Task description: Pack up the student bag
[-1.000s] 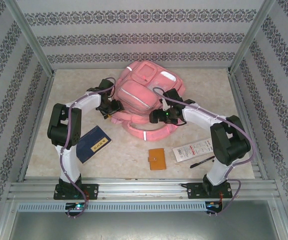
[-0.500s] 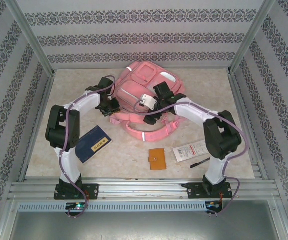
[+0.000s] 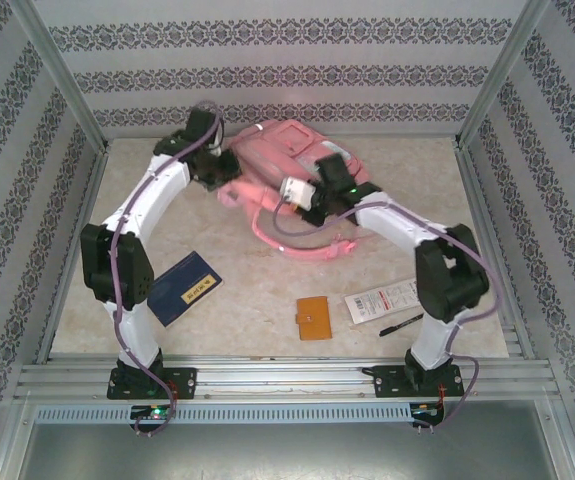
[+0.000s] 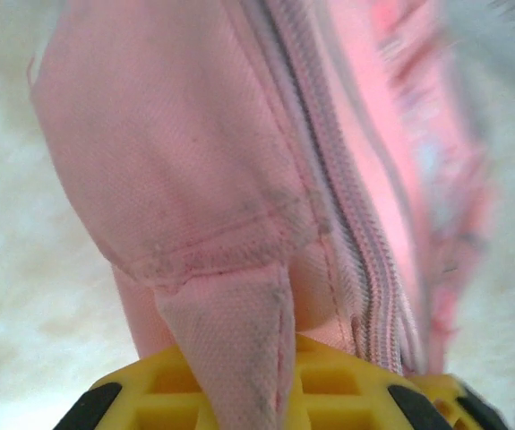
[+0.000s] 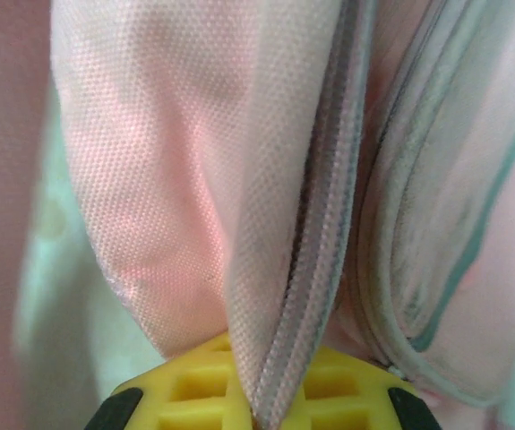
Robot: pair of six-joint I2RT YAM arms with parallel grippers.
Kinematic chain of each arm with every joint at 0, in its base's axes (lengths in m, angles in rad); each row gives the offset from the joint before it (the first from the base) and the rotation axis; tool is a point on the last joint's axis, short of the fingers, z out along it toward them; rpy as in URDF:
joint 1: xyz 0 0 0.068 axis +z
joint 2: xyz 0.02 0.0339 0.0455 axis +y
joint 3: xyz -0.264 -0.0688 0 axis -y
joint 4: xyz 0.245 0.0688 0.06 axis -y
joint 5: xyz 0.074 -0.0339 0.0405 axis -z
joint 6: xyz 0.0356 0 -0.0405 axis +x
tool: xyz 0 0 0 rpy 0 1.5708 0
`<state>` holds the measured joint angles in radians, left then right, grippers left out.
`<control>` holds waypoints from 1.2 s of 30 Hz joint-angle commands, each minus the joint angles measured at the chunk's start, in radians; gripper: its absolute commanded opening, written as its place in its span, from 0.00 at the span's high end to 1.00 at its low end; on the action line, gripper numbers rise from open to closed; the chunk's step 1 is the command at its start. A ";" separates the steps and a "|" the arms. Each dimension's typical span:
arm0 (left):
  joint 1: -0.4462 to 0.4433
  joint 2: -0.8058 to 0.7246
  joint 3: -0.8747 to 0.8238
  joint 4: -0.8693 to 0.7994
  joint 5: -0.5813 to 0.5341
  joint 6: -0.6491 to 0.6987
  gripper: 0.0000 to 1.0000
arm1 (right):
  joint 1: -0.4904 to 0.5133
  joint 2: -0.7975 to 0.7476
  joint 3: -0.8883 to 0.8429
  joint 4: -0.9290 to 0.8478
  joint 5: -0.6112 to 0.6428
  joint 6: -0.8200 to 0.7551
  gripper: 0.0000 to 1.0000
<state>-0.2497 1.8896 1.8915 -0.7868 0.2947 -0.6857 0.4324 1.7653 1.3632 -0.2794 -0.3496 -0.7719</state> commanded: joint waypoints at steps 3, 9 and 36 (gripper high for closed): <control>-0.037 -0.083 0.271 0.006 -0.045 -0.026 1.00 | -0.162 -0.127 0.212 0.181 -0.384 0.244 1.00; -0.083 -0.125 0.268 0.114 -0.097 -0.017 1.00 | -0.229 -0.147 0.238 0.293 -0.447 0.379 1.00; -0.198 -0.088 -0.085 0.572 -0.172 0.126 1.00 | -0.308 0.004 0.196 0.489 -0.360 0.384 1.00</control>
<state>-0.4099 1.8626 1.8809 -0.2470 0.0944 -0.6697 0.1345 1.8492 1.6115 0.0605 -0.7074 -0.3195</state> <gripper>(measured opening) 0.119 0.048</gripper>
